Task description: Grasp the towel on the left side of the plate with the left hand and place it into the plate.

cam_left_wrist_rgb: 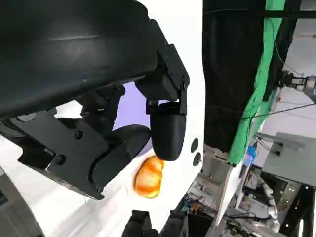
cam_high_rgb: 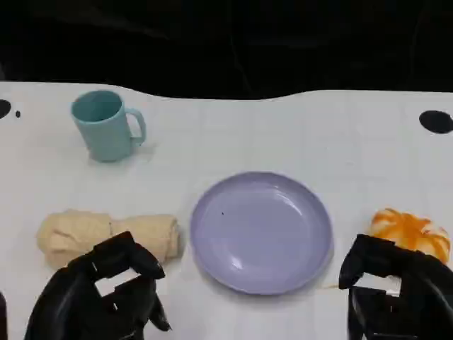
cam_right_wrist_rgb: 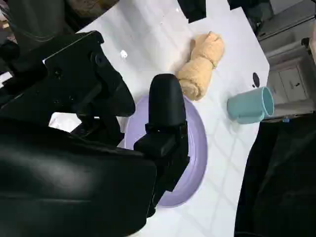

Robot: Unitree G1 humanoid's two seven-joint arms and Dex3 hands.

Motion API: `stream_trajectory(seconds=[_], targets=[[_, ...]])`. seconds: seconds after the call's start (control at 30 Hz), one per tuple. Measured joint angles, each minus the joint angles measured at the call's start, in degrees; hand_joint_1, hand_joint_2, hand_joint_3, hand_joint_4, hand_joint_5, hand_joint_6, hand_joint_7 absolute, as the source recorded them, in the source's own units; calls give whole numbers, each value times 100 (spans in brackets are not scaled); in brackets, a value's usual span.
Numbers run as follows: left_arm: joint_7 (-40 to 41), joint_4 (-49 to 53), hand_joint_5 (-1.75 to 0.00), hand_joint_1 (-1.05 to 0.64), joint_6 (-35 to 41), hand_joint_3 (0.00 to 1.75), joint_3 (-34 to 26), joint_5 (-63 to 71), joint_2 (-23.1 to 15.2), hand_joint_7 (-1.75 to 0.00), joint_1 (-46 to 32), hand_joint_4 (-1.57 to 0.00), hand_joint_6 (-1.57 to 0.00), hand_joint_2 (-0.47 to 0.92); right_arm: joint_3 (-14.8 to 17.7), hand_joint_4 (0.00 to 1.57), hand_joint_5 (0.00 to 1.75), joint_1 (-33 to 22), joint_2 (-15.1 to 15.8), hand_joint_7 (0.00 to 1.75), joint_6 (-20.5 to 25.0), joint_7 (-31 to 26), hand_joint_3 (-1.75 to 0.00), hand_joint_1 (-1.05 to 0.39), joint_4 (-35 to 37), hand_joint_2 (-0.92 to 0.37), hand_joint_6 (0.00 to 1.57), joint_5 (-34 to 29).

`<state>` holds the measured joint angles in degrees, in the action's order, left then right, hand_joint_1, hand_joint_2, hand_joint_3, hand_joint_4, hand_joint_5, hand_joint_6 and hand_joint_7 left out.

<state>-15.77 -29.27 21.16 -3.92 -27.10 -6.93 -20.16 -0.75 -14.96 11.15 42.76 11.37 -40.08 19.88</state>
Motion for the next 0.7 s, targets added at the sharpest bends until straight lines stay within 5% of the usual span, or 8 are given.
stream_trajectory(seconds=[0.7], targets=[[-35, -3, -175, -15, -55, 125, -20, 1, -81, -150, -5, -80, -80, 46, -4, 81, 175, 1, 5, 170, 5, -3, -140, -1, -89, -54, 61, -4]])
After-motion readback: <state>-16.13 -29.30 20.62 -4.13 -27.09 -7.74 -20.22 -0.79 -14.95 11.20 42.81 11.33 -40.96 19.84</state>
